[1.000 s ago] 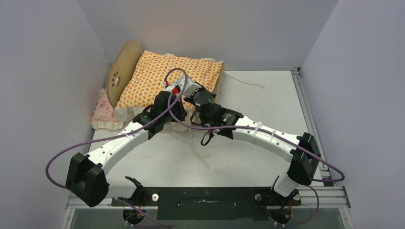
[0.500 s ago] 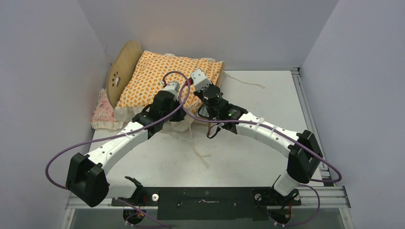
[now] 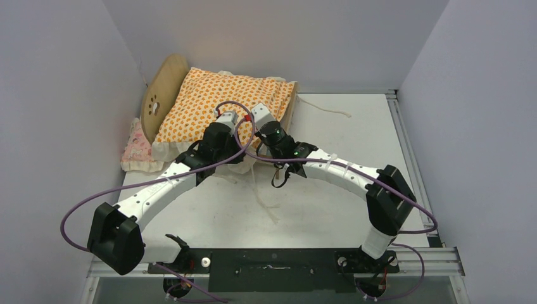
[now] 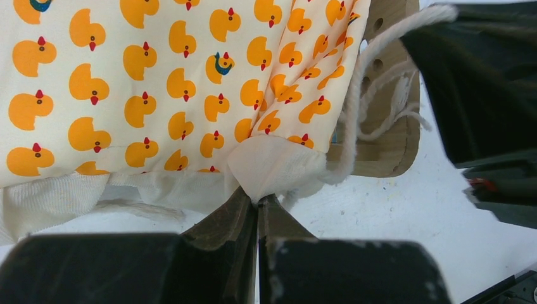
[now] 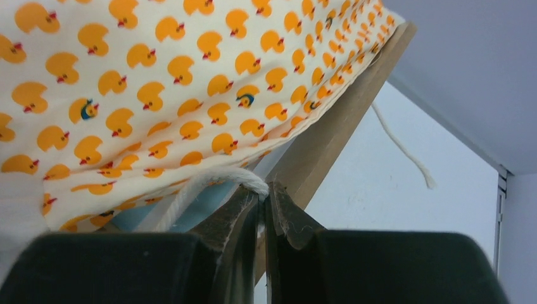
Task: Set up the pet bed
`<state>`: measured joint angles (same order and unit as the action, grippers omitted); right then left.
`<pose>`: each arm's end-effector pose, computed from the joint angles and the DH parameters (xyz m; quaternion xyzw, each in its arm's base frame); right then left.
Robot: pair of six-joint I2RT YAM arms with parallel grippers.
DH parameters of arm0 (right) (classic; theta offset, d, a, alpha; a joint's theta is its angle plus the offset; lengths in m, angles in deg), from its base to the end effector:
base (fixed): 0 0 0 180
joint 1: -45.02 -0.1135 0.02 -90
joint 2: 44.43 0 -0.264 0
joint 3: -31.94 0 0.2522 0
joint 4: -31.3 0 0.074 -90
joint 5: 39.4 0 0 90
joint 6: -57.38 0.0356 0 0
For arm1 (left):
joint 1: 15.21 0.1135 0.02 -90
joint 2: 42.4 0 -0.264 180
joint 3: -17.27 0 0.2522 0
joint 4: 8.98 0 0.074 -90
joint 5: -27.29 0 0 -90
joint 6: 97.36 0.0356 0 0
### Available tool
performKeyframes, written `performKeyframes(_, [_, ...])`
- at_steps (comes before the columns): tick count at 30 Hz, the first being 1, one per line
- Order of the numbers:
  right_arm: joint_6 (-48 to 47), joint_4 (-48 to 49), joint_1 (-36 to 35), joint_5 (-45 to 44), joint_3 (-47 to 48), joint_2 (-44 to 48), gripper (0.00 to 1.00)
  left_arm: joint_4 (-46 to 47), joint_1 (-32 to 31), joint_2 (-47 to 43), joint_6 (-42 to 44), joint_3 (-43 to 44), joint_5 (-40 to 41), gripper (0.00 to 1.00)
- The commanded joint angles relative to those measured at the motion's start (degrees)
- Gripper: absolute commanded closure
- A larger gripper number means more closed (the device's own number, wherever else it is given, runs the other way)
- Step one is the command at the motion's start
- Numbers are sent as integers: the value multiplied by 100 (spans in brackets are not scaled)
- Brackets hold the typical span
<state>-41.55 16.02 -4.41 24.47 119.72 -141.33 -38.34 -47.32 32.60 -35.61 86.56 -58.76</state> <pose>0.2703 0.2915 0.2918 -0.2923 0.7746 0.0044 0.5608 0.2489 -0.1533 0.2805 0.0140 0.8868 -0.2053 0.4138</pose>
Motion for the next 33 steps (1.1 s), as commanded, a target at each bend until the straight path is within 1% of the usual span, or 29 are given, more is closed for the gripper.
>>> performKeyframes(1, [382,-442,12,-307,264,-95,94,274,39,-74,27,11,-111,100])
performKeyframes(4, [633,-606,14,-462,289,-188,94,284,39,-62,43,10,-144,100])
performKeyframes(9, [1185,-922,-13,-121,427,-439,89,321,39,25,47,51,-224,100])
performKeyframes(12, [1504,-1174,51,-493,548,-557,88,305,39,49,48,96,-235,100])
performKeyframes(16, [1849,-1429,356,-813,756,-645,87,269,39,77,66,151,-235,100])
performKeyframes(19, [1845,-1265,591,-763,869,-572,87,239,38,97,73,211,-237,100])
performKeyframes(22, [1546,-830,662,-603,996,-510,85,213,39,109,104,246,-232,100])
performKeyframes(24, [1348,-724,667,-465,1175,-590,84,206,37,117,110,255,-237,100])
performKeyframes(28, [1262,-754,662,-268,1432,-761,83,193,39,89,110,237,-236,100])
performKeyframes(33, [1571,-1099,598,0,1190,-551,85,189,39,9,135,175,-221,100])
